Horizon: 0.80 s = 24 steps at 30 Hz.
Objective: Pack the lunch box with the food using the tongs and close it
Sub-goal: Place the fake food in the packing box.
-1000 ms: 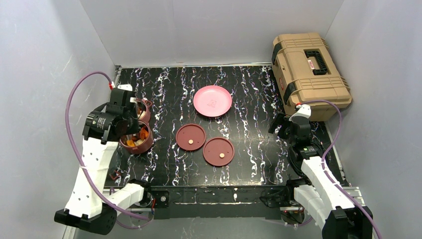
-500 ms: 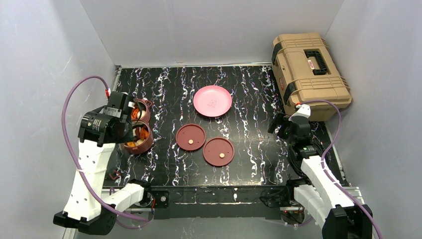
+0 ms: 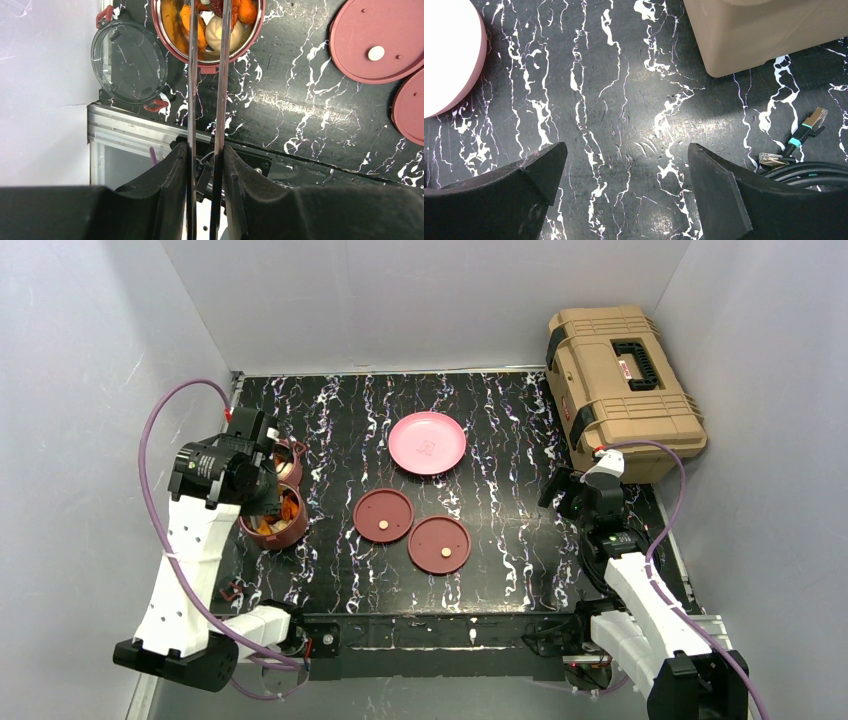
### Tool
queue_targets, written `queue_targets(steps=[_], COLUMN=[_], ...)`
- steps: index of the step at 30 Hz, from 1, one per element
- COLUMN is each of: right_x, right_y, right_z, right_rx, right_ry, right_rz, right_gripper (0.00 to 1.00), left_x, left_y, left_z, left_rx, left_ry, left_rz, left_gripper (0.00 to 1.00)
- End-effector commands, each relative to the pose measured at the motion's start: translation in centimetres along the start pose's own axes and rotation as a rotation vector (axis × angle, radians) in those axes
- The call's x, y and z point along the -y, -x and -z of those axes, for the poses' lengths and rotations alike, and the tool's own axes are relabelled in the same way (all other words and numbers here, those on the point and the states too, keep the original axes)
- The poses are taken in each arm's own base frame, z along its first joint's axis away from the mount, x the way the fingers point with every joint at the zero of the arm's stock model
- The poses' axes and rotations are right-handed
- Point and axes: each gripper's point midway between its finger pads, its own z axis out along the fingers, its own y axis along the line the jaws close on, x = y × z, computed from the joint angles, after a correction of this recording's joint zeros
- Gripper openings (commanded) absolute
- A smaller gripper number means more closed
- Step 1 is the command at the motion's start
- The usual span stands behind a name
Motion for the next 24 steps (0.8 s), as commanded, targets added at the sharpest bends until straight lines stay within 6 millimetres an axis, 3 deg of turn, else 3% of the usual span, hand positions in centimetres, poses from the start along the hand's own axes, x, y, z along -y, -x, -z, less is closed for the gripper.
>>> queue_targets(steps=[1, 6, 15, 24], right_x=[-0.6, -0.6, -0.7, -0.6], right_y=[1.8, 1.8, 1.6, 1.6], right_z=[-0.2, -0.3, -0.5, -0.3], right_rx=[0.056, 0.056, 0.049, 0.047], right_ry=[0.015, 0.014, 0.019, 0.017], right_rz=[-0.012, -0.011, -0.014, -0.013], right_gripper=[1.00, 1.00, 1.00, 1.00], left_x=[-0.8, -0.4, -2.1, -1.9], left_y=[-2.0, -2.0, -1.9, -1.7], left_z=[0.4, -0.6, -1.2, -1.9], left_rx=[-0.079, -0.103, -0.060, -0.082], left_ry=[0.026, 0.032, 0.130, 0.121], left_rz=[-0.021, -0.026, -0.017, -0.025], left_gripper=[0.20, 0.20, 0.20, 0.23])
